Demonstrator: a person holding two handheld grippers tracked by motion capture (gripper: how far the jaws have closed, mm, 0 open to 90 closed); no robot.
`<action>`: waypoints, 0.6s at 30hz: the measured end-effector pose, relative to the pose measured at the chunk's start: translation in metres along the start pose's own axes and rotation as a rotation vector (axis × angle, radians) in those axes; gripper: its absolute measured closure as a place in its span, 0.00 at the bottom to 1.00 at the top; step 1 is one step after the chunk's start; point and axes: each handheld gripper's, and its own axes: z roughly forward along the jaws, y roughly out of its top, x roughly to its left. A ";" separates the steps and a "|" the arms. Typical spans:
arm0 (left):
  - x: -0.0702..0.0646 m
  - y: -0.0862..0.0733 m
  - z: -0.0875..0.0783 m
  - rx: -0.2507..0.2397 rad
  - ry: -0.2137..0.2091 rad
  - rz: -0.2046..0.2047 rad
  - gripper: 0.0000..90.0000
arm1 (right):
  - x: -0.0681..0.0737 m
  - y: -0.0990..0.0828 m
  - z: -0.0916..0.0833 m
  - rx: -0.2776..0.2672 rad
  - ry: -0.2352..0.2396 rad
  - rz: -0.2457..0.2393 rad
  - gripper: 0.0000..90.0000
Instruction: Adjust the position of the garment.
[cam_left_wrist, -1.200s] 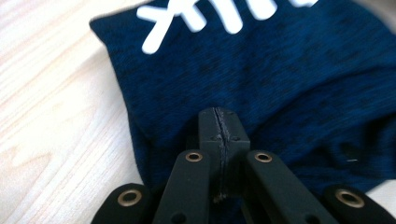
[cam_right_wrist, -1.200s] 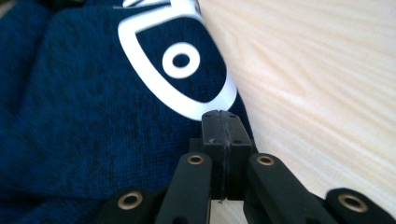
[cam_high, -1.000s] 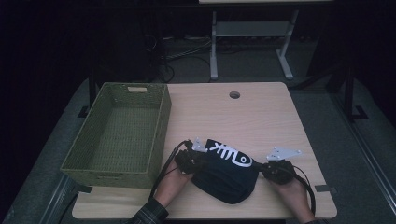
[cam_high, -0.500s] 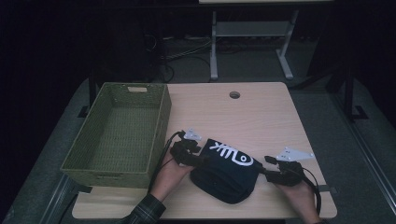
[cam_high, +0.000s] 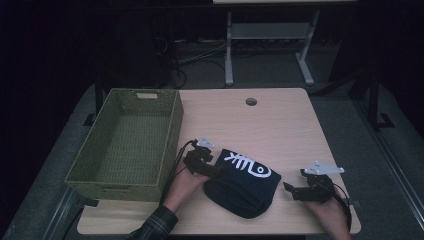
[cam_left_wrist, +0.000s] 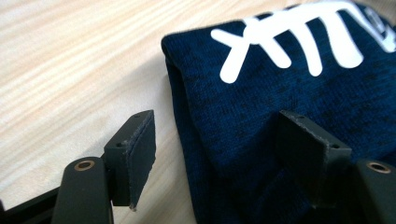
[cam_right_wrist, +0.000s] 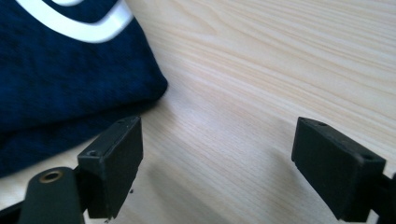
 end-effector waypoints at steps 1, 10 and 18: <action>0.000 -0.001 0.001 0.005 -0.003 -0.002 0.32 | 0.000 0.000 0.001 0.006 -0.005 -0.005 0.16; 0.002 -0.004 0.008 0.028 -0.027 -0.001 0.34 | 0.001 -0.001 0.004 0.016 -0.024 -0.021 0.16; 0.003 -0.005 0.009 0.030 -0.076 -0.018 0.45 | 0.001 -0.001 0.004 0.018 -0.025 -0.020 0.16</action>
